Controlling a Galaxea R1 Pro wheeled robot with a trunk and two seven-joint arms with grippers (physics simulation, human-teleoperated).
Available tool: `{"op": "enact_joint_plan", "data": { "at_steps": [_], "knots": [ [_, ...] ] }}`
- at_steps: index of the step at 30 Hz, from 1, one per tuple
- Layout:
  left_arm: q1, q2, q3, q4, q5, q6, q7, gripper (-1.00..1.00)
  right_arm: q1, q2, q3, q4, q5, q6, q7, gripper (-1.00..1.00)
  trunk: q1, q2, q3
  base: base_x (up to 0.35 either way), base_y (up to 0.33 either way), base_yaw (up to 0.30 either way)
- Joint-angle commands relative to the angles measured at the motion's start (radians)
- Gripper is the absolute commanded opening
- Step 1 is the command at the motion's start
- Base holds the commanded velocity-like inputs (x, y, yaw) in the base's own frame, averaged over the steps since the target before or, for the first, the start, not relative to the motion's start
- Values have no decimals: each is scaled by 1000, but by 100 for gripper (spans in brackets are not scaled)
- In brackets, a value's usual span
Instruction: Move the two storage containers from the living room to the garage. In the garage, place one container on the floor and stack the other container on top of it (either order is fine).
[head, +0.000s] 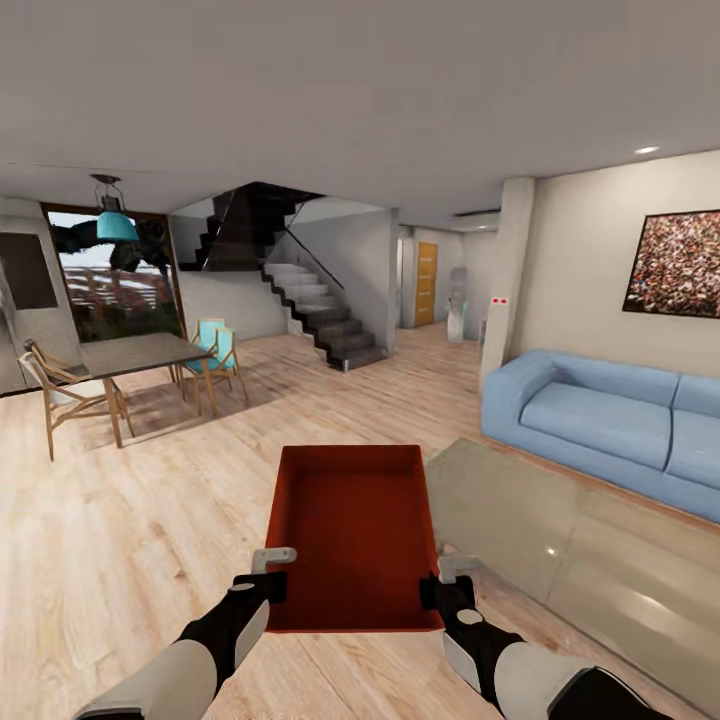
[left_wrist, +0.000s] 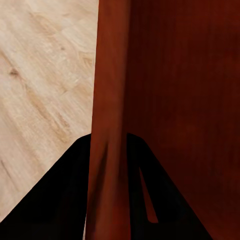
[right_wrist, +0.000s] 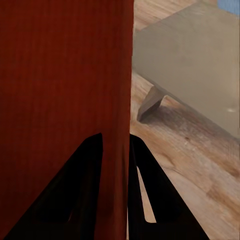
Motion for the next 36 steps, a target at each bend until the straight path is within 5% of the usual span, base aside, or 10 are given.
{"op": "enact_joint_plan", "data": {
  "at_steps": [1,36],
  "knots": [
    [-1,-2,28,-2,-23,7,15,-100,-1,0,-10,1,-24,-8,-4,-100,0,-1,-1,0,0,300],
    [-1,-1,29,-2,-22,7,15,-100,-1,0,-10,1,-24,-8,-4,-100,0,-1,-1,25,0,263]
  ]
}}
